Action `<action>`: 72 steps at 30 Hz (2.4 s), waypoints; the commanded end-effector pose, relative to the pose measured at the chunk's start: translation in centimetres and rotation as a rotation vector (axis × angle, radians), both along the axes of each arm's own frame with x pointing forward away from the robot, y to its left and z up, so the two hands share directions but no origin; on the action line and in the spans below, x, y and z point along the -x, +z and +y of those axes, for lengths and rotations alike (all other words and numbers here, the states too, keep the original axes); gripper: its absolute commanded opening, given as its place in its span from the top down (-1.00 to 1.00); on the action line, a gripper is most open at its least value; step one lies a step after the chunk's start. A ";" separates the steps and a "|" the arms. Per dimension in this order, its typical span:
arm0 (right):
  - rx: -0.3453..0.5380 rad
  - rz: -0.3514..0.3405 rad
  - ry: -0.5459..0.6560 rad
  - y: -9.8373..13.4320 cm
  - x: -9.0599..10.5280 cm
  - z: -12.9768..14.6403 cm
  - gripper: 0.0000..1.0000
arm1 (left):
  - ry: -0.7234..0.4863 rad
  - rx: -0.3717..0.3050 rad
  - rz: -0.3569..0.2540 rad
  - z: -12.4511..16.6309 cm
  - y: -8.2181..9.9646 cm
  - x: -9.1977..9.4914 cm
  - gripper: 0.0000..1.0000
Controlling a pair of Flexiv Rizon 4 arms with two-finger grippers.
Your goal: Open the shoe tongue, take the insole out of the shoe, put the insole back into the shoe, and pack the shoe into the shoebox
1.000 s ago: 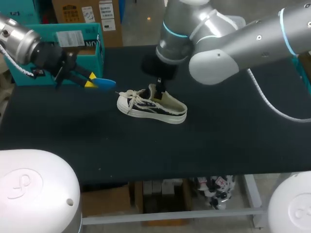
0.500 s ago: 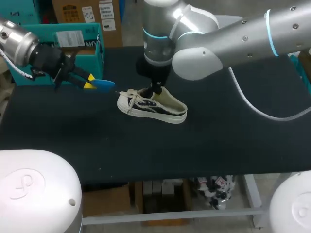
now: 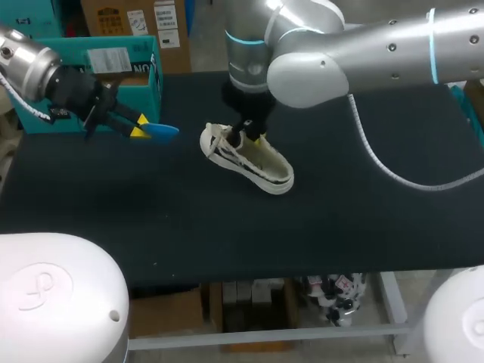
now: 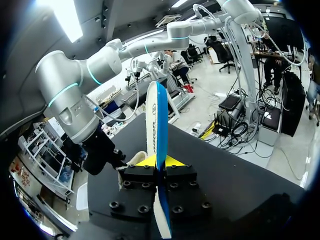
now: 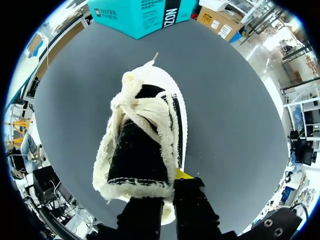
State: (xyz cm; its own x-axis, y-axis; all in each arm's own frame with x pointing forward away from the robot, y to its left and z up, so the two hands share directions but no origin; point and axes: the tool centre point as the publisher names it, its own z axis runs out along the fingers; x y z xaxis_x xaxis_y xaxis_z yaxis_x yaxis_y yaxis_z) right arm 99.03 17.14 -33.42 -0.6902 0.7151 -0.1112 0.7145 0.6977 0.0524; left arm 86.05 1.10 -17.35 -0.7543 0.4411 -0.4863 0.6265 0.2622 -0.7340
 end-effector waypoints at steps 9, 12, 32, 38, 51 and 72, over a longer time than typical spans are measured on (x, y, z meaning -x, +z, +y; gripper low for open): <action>-0.075 -0.014 -0.308 1.3 5.0 -1.2 1.00 | -0.050 0.010 -0.004 -0.1 0.3 0.1 1.00; -0.043 0.010 -0.362 1.4 5.8 -0.8 1.00 | -0.061 0.009 -0.006 -0.2 0.4 0.1 1.00; -0.084 0.056 -0.615 -1.3 8.3 -0.6 1.00 | -0.121 -0.001 0.010 -1.3 -0.7 0.1 1.00; -0.115 0.016 -0.630 -1.2 8.9 -0.7 -1.00 | -0.136 -0.007 0.011 -1.8 -1.2 0.2 1.00; -0.319 0.069 -0.534 5.4 10.9 -3.6 -1.00 | -0.316 0.023 -0.147 -4.5 -1.0 2.3 1.00; -0.319 0.069 -0.534 5.4 10.9 -3.6 -1.00 | -0.678 0.161 -0.379 -11.8 -4.9 4.8 1.00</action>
